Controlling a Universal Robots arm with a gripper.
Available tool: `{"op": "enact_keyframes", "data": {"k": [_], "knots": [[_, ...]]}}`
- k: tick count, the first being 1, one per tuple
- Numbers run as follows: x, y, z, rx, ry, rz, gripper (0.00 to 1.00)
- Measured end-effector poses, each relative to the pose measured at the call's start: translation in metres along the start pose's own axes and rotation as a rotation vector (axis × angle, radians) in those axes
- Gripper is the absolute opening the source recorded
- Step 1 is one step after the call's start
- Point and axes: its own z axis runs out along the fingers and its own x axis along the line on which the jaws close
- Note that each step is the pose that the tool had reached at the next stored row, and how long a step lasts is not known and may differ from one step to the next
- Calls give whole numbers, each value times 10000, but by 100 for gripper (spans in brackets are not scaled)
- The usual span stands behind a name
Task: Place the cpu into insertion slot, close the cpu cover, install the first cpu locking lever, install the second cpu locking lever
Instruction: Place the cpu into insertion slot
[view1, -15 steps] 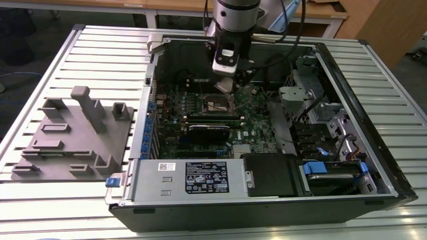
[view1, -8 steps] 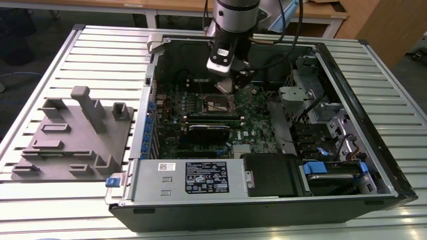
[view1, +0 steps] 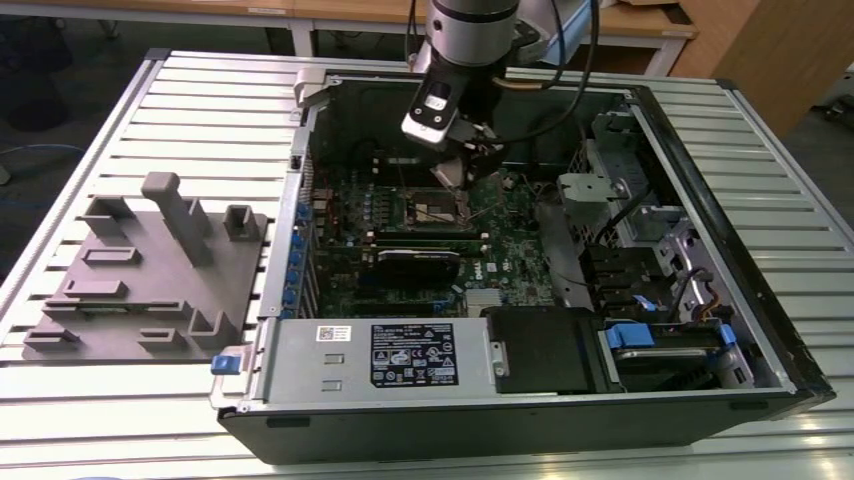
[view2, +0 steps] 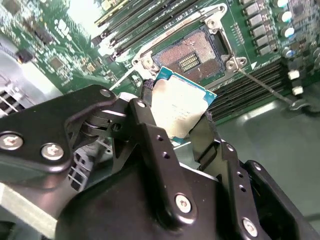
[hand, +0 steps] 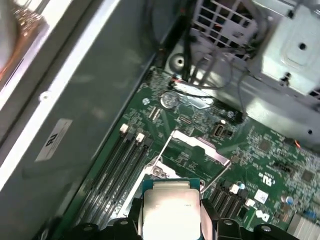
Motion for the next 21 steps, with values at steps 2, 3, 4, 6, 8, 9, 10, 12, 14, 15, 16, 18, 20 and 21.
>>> {"op": "enact_keyframes", "data": {"k": [2,3,4,6,8,9,10,12,14,15,16,18,20,21], "knots": [[0,0,4,-8,-33,367,54],[0,0,6,-11,-47,532,54],[0,-1,8,-13,-61,687,54],[0,-1,13,-19,-91,1023,54],[0,-1,18,-26,-122,1361,54],[0,-2,20,-28,-138,1533,54],[0,-2,23,-32,-154,1722,54],[-1,-2,26,-39,-185,2072,54],[-1,-2,30,-45,-216,2415,54],[-1,-3,31,-49,-231,2580,54],[-1,-3,31,-51,-243,2719,54],[-1,-3,31,-53,-249,2796,54],[-1,-3,31,-53,-250,2800,54],[-1,-3,31,-52,-251,2801,54]]}}
